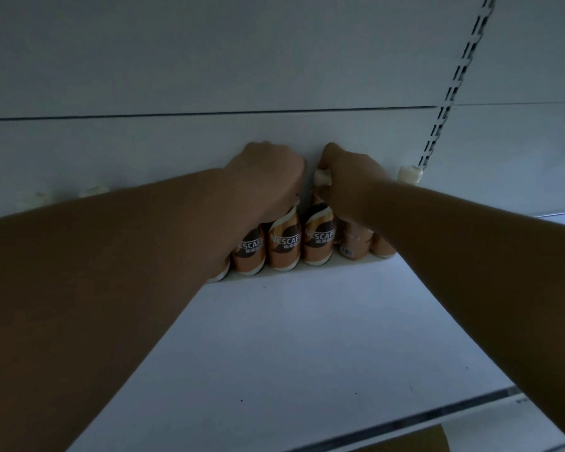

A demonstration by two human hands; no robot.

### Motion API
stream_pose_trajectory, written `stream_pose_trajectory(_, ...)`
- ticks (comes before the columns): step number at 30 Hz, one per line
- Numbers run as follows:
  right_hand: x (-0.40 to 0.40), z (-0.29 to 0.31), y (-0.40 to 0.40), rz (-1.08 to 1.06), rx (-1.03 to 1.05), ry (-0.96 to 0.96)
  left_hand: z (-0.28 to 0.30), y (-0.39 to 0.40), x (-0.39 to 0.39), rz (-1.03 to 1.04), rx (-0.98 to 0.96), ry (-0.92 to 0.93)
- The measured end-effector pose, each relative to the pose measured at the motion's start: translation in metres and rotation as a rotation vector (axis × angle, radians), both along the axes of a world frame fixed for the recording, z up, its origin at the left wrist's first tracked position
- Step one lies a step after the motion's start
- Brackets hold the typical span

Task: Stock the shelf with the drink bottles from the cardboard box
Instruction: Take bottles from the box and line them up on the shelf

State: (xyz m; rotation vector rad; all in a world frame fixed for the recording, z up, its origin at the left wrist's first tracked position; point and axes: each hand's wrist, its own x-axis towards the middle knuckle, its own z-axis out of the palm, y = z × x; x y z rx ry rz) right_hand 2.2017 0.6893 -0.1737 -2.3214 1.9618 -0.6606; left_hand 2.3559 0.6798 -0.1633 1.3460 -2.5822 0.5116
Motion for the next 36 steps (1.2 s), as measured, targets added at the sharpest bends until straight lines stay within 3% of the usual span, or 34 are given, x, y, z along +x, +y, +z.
stream_pose_trajectory(11,-0.006,0.003,0.009,0.019,-0.009,-0.026,-0.003,0.007,-0.004,-0.011,-0.149,-0.068)
stream_pose_trajectory(18,-0.062,0.014,0.020,-0.048,-0.282,0.009,0.008,0.014,-0.039,-0.081,-0.124,0.034)
stream_pose_trajectory(21,-0.085,0.009,0.013,-0.184,-0.160,0.086,0.010,0.009,-0.072,-0.112,-0.098,0.075)
stream_pose_trajectory(24,-0.103,0.001,0.007,-0.175,-0.009,0.156,0.008,0.000,-0.100,-0.091,-0.023,0.060)
stream_pose_trajectory(27,-0.113,-0.003,0.003,-0.114,-0.001,0.095,0.006,-0.004,-0.119,-0.048,-0.003,0.009)
stream_pose_trajectory(36,-0.118,0.001,-0.004,-0.052,0.067,0.030,0.016,-0.011,-0.116,-0.037,0.249,0.117)
